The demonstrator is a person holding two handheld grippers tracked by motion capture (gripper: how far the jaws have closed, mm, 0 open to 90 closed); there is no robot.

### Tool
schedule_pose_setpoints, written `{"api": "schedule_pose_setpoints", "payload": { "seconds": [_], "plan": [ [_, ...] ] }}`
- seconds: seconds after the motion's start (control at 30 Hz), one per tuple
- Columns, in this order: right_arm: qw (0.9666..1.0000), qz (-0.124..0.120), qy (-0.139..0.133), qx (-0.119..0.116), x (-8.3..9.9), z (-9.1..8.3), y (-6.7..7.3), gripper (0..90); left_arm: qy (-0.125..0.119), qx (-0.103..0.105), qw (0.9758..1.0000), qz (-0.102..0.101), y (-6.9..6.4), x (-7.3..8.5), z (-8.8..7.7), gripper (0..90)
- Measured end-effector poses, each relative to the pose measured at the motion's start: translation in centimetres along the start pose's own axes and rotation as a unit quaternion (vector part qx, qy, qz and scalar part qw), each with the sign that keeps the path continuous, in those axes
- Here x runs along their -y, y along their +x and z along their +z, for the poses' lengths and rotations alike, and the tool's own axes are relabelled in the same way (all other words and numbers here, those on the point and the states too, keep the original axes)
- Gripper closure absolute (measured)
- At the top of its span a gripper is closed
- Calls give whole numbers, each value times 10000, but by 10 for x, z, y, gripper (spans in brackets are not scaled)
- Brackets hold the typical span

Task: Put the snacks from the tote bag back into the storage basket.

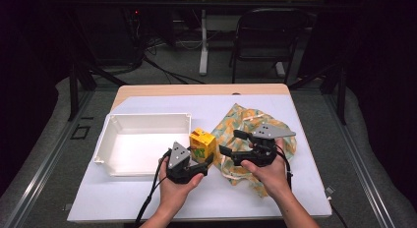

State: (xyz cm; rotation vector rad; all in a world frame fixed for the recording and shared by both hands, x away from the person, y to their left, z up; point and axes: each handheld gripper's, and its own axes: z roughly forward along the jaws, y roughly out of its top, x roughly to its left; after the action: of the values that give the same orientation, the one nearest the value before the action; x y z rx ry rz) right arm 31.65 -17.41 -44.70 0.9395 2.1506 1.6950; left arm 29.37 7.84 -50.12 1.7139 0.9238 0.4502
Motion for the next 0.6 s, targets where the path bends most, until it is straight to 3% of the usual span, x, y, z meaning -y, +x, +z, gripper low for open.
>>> {"api": "schedule_pose_setpoints", "payload": {
  "seconds": [0.3,0.6],
  "plan": [
    [9992,-57,124,372,11,-5,-10,209,-122,-134,9998,-74,12,-4,-10,319],
    [9976,56,274,631,28,-12,-19,217,-287,-288,9991,-148,24,-8,-22,319]
  ]
}}
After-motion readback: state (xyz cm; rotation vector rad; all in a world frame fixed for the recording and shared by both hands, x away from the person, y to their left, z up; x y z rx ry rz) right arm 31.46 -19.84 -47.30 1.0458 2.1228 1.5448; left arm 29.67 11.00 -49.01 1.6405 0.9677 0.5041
